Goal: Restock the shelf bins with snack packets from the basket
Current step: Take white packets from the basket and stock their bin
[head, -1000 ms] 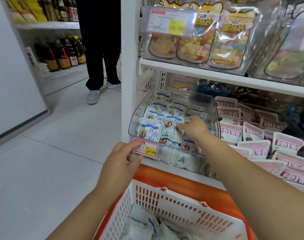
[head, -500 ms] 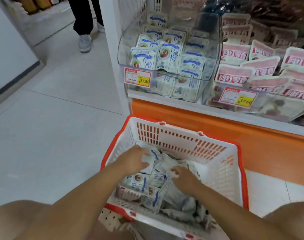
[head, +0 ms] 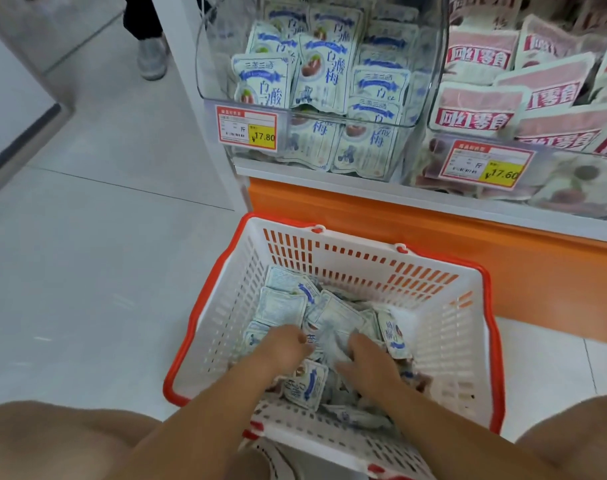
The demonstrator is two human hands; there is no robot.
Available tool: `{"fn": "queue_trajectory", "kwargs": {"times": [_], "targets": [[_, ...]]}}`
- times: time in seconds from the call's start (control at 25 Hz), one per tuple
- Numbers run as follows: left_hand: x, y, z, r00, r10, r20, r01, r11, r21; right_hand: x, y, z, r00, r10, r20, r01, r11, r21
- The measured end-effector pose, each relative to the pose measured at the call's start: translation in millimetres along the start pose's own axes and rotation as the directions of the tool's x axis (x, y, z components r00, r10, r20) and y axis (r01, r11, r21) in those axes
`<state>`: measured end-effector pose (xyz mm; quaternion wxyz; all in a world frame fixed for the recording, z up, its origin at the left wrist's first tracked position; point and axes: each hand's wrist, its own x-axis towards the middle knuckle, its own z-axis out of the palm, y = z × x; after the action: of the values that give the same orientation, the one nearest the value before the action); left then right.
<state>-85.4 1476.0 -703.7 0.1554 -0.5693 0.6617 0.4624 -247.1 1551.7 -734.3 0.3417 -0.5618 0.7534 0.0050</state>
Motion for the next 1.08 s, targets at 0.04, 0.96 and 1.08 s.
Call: {"fn": "queue_trajectory", "kwargs": {"times": [0.04,0.96,1.08], "targets": [[-3.1,3.3,-4.4,1.0,-0.027,-0.005,0.026,0.984,-0.178,-2.1,-7.0,-5.7,0.996,-0.013,-0.087,0.021,0.996,0.092],[-96.3,60.3,-85.4,0.939,0.237,-0.247,-0.337,0.516,-0.788,-76.5,-63.8,-152.1,0.989,-0.055,-0.138,0.148,0.486,0.862],[-123.8,90.7,-114.2,0.855,0.332,-0.398,-0.507,0.375,-0.776,-97.5,-91.3,-200.4,0.972,-0.171,-0.161,0.205,0.275,0.94]]}}
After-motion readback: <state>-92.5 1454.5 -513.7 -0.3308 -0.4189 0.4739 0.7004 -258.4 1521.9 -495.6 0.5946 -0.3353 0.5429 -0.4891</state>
